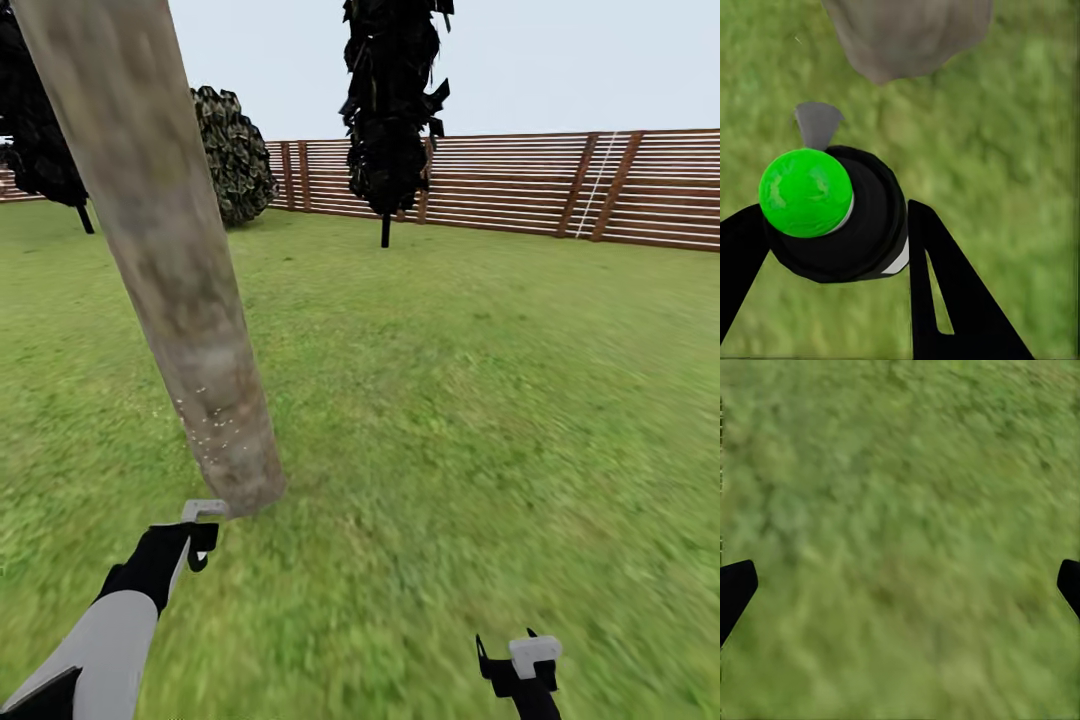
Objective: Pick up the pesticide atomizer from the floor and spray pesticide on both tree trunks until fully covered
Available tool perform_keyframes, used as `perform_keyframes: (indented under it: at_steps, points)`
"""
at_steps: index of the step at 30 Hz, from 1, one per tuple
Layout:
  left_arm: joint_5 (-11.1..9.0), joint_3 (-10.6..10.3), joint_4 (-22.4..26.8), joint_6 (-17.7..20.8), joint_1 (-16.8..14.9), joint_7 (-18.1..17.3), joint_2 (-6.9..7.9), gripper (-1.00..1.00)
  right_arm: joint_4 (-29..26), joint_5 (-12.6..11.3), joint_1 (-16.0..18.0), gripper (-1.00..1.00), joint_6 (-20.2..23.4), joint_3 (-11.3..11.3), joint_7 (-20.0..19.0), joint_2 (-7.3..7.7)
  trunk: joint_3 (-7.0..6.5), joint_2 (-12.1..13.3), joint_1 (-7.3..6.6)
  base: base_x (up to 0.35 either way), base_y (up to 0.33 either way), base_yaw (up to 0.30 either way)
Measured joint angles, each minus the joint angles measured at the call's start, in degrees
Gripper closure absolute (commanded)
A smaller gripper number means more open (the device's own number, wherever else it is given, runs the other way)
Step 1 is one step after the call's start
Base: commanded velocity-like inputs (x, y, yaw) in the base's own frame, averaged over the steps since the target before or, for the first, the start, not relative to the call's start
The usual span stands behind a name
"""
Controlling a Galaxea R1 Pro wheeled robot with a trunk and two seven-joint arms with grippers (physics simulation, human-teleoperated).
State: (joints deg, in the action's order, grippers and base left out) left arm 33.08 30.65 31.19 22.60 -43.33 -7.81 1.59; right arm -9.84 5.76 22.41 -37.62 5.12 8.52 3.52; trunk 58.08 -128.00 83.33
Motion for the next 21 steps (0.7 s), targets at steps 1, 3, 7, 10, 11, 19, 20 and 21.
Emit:
perform_keyframes:
  at_steps: [1, 3, 7, 10, 11, 19, 20, 21]
  points:
    - [0.0, 0.1, -0.2, 0.0, 0.0, 0.0, -0.02, 1.00, 0.0, 0.0, 0.0, -1.00, 0.0, 0.0, 0.0, 0.03, 0.00, 0.0, 0.00, 0.026, -0.013, 0.256]
    - [0.1, 0.3, -0.6, 0.0, 0.1, 0.0, 0.33, 1.00, 0.1, 0.0, 0.0, -1.00, 0.0, 0.0, 0.0, 0.07, 0.00, 0.0, 0.00, 0.011, -0.005, 0.269]
    - [0.1, 0.8, -0.1, -0.8, 1.2, 0.0, 1.53, 1.00, 0.1, 0.0, 0.0, -1.00, 0.0, 0.0, 0.0, 0.08, 0.00, 0.0, 0.00, 0.002, -0.001, 0.273]
    - [0.0, 0.8, -0.6, -5.4, 1.6, 0.1, 1.14, 1.00, 0.1, 0.0, 0.0, -1.00, 0.0, 0.0, 0.0, 0.01, 0.00, 0.0, 0.00, 0.110, -0.083, 0.076]
    - [-0.1, 0.8, -0.7, -6.1, 1.6, 0.1, 0.99, 1.00, 0.1, 0.0, 0.0, -1.00, 0.0, 0.0, 0.0, 0.00, 0.00, 0.0, 0.00, 0.178, -0.171, 0.017]
    - [-0.2, 1.0, -2.2, -6.9, 1.9, 5.4, 0.83, 1.00, 0.1, 0.0, 0.0, -1.00, 0.0, 0.1, -0.1, -0.03, 0.00, 0.0, 0.00, 0.187, -0.214, 0.002]
    - [-0.5, 1.0, -4.0, -7.0, 2.0, 6.0, 0.88, 1.00, 0.1, 0.0, 0.0, -1.00, 0.0, 0.1, -0.1, -0.01, 0.01, 0.0, 0.00, 0.217, -0.207, 0.000]
    - [-0.6, 0.9, -4.6, -7.0, 2.0, 6.2, 0.79, 1.00, 0.1, 0.0, 0.0, -1.00, 0.0, 0.1, -0.1, -0.01, 0.00, 0.0, 0.00, 0.226, -0.196, 0.000]
